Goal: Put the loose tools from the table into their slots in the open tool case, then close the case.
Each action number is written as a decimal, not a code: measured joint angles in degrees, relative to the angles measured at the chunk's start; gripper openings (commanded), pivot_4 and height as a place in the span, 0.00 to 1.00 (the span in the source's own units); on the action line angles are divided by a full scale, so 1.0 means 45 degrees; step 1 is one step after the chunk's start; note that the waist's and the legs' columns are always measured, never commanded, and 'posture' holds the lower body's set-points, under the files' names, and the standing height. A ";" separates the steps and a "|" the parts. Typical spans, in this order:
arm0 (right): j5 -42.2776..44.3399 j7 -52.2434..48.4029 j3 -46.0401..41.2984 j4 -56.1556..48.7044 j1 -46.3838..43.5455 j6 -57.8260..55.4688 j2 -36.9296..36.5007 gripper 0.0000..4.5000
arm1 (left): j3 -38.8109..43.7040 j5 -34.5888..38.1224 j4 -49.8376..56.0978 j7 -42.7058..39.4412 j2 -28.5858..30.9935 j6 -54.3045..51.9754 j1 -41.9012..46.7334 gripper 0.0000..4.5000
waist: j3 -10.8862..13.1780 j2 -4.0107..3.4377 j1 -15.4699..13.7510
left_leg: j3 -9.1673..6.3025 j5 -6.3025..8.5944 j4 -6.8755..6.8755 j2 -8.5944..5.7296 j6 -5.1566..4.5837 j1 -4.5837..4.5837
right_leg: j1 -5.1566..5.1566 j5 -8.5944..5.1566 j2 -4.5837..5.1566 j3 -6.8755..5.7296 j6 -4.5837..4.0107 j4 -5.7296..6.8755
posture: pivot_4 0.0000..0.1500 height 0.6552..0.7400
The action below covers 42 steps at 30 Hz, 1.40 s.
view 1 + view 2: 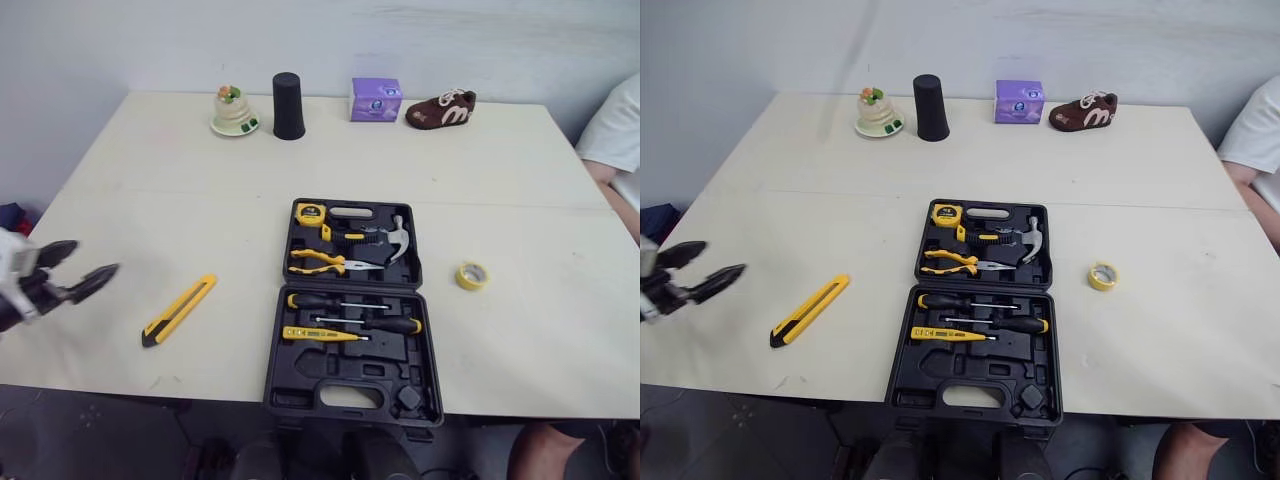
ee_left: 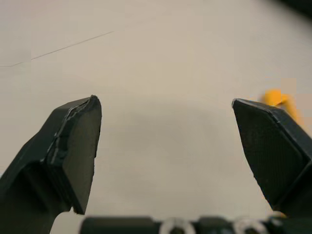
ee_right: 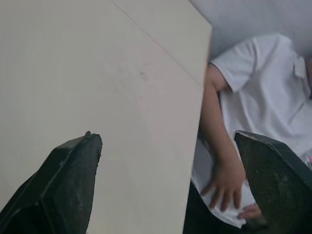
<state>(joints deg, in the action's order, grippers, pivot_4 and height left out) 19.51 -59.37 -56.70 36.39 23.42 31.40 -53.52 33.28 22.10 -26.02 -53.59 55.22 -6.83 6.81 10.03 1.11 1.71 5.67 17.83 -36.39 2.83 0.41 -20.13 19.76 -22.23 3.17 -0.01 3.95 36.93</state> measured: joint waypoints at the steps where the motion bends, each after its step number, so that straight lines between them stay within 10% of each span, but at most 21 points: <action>1: -0.0044 0.0078 -0.0005 0.0566 0.0013 0.0318 -0.0145 1.00 | 0.0054 -0.0139 -0.0473 0.0067 0.0087 0.0222 -0.0114 0.99 | 0.0003 -0.0010 -0.0002 | 0.0002 -0.0011 0.0032 -0.0021 -0.0012 0.0001 | 0.0008 0.0000 0.0021 -0.0004 0.0002 0.0000 | 1.00 0.93; 11: 0.0684 0.0339 0.0773 0.0460 -0.0010 0.0336 0.0688 1.00 | 0.0869 -0.0025 -0.1000 -0.0271 0.0529 0.0276 -0.1415 0.99 | 0.0014 -0.0020 0.0086 | 0.0001 -0.0037 0.0061 -0.0027 0.0028 0.0006 | 0.0015 0.0007 0.0043 -0.0020 0.0015 0.0020 | 1.00 0.93; 25: 0.3897 -0.0437 0.5596 -1.0858 -0.1079 -0.5008 0.1253 1.00 | -0.1770 0.1190 0.6002 -0.1707 0.1820 -0.6290 -0.2408 0.99 | 0.0023 -0.0053 0.0156 | -0.0043 -0.0113 0.0045 -0.0016 0.0089 -0.0244 | 0.0284 -0.0028 0.0000 -0.0043 -0.0011 0.0176 | 1.00 0.93; 42: 0.4222 -0.0064 0.8938 -1.4598 -0.3440 -0.6952 0.2063 1.00 | -0.4137 -0.0838 0.6874 0.1869 -0.0557 -0.6332 -0.1128 0.99 | 0.0090 0.0079 -0.0098 | -0.0084 -0.0137 -0.0053 -0.0047 0.0021 -0.0207 | 0.0229 -0.0009 0.0043 -0.0071 0.0015 0.0210 | 1.00 0.93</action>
<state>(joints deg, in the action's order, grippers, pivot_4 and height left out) 38.50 -59.66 -16.48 -29.30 7.94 0.12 -44.24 14.67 18.32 4.92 -45.18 52.72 -35.33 1.73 10.43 1.47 1.27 5.29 17.21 -36.63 2.62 0.50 -21.06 20.79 -22.28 3.37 -0.33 4.02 37.88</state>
